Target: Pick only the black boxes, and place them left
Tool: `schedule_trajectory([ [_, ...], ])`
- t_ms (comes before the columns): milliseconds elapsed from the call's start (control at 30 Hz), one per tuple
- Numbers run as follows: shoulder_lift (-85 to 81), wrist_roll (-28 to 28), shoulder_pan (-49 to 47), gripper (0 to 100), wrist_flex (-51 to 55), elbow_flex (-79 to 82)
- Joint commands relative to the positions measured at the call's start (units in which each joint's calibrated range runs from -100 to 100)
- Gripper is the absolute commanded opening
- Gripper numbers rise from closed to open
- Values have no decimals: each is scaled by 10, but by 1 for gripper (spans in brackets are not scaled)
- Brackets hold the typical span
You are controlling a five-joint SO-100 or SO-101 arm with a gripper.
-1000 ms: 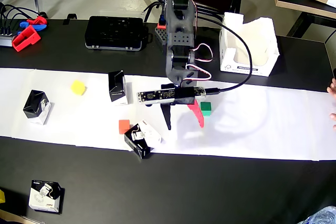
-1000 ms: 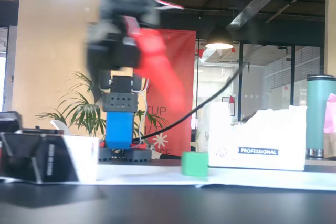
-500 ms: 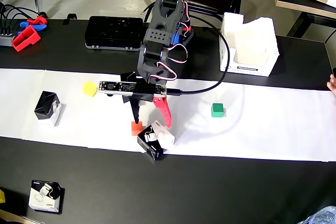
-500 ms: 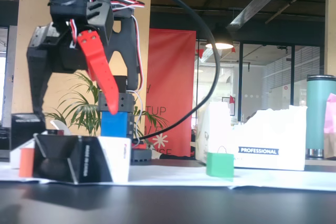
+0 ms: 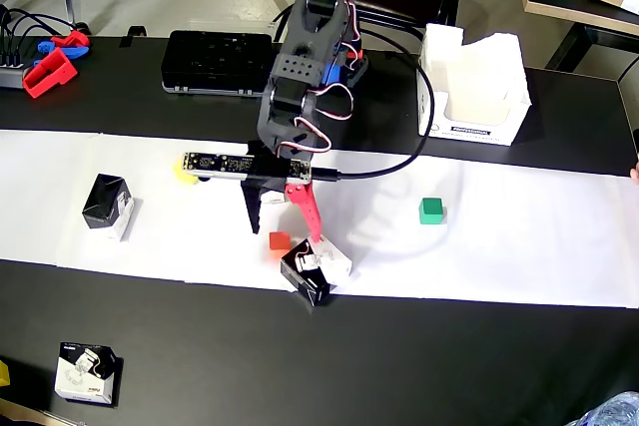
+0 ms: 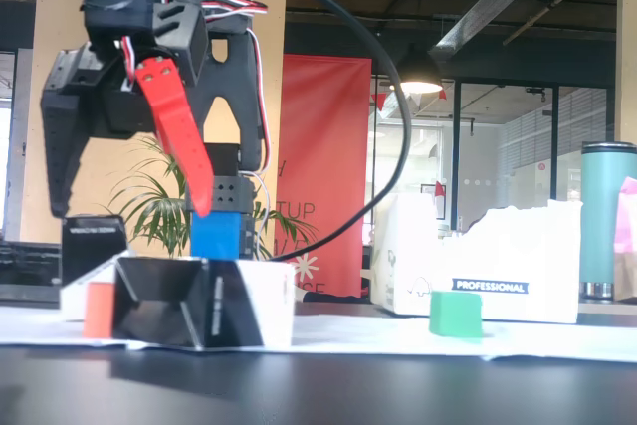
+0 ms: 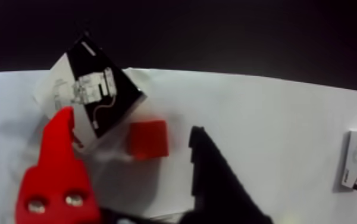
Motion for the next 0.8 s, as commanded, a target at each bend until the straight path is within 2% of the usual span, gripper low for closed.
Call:
schedule_trajectory([
  [0, -85, -3, 6, 34, -12, -28],
  [100, -85, 1, 3, 19, -12, -29],
  [233, -100, -1, 3, 18, -10, -37],
  [267, -117, -2, 3, 18, -10, -35],
  [333, -161, -4, 2, 27, -9, -32],
  [433, -246, -2, -10, 36, -10, 86],
  [633, -445, 0, -16, 36, -11, 377],
  [767, -508, 0, -23, 36, -11, 444],
])
